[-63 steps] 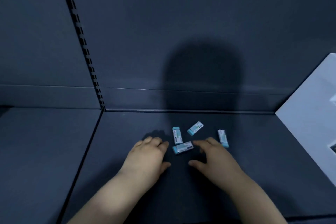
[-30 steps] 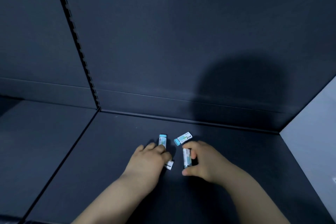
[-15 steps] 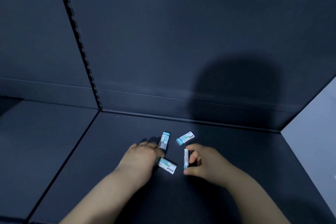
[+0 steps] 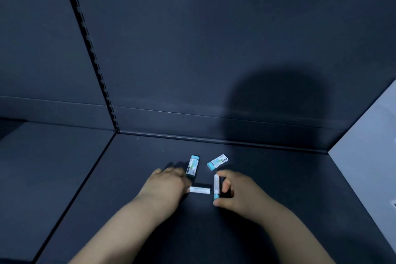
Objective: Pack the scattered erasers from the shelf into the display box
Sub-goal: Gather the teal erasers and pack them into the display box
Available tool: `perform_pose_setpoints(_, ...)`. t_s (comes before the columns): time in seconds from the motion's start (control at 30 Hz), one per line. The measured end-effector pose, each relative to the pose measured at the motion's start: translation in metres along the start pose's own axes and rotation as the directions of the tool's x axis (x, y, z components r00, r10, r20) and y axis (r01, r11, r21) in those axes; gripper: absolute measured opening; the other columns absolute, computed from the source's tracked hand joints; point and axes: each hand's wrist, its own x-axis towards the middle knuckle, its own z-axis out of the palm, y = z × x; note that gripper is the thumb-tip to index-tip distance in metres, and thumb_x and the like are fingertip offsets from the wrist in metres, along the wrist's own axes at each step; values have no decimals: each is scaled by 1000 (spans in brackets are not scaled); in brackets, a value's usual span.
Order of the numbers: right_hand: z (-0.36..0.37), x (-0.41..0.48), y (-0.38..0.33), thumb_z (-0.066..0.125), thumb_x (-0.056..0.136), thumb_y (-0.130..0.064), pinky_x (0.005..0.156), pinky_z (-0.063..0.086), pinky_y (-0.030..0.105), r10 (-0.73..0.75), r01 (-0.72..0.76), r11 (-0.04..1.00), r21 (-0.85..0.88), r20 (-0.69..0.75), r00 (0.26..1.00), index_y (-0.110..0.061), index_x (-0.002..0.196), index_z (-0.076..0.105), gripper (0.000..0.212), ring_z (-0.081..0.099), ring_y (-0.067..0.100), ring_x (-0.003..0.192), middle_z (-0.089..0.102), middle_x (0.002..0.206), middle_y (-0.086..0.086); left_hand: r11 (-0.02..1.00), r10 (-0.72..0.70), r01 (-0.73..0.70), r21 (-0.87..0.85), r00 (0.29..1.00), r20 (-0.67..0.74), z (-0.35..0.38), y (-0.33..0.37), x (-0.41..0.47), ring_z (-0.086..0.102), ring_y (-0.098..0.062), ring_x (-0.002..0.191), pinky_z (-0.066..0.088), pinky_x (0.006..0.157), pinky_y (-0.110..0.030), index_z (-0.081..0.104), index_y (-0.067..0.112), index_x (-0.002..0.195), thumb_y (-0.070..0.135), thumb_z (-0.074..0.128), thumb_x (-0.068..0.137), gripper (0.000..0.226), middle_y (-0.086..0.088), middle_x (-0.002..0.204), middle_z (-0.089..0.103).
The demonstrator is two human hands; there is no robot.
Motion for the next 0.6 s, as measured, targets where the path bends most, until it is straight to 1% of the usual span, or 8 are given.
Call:
perform_pose_setpoints(0.13,0,-3,0,75,71,-39,83,42,20,-2,2,1000,-6,-5,1000,-33,130,44,67,45,-1,80,47,90,-18,999,-2,2,-40,1000,2,-2,0,-2,44,-17,119,32,93,-29,53,30,121,32,36,100,28,4,123,49)
perform_pose_setpoints(0.2,0,-4,0,76,70,-41,83,41,20,-6,6,1000,-15,-2,1000,-33,128,45,66,44,-2,81,47,91,-18,990,-19,19,-137,1000,4,-3,0,-3,48,-18,115,36,95,-28,55,27,120,32,37,100,28,3,123,51)
perform_pose_setpoints(0.27,-1,-6,0,76,69,-42,84,40,19,-18,18,999,-31,-2,1000,-33,126,46,65,44,-1,83,46,96,-15,965,-29,30,-260,1000,8,-4,-1,-4,52,-18,110,40,94,-28,57,23,118,29,42,98,25,3,120,53)
perform_pose_setpoints(0.33,-1,-9,-1,76,69,-41,89,40,19,-20,20,999,-39,2,1000,-32,126,46,65,44,-1,90,43,103,-14,943,-28,31,-332,1000,14,-7,-2,-7,54,-15,104,41,90,-24,58,21,115,22,49,95,21,4,116,54)
perform_pose_setpoints(0.4,-1,-10,-1,77,68,-43,97,38,21,-25,25,998,-55,0,1000,-31,128,45,69,43,2,107,41,114,-14,936,-16,26,-351,999,30,-7,-4,-6,55,-14,100,40,86,-20,60,21,111,13,53,92,22,5,110,55)
perform_pose_setpoints(0.47,0,-12,-1,76,67,-45,103,35,24,-30,29,996,-80,-5,1000,-31,129,45,71,39,6,119,39,123,-13,943,-4,18,-332,999,43,-6,-5,-5,55,-12,103,40,86,-18,59,24,114,5,53,88,32,9,113,53)
perform_pose_setpoints(0.53,1,-14,-3,76,68,-45,104,34,25,-30,30,996,-89,-1,1000,-31,130,44,71,37,8,121,39,126,-12,934,-21,23,-356,1000,10,0,-2,-4,50,-10,114,37,94,-14,53,28,126,4,51,87,45,13,126,45)
perform_pose_setpoints(0.6,3,-16,-5,75,69,-44,104,33,25,-32,32,994,-105,2,999,-30,131,43,71,37,9,122,39,128,-11,927,-64,41,-374,997,-47,6,6,-7,45,-12,121,34,100,-16,44,29,135,16,49,93,44,10,133,37)
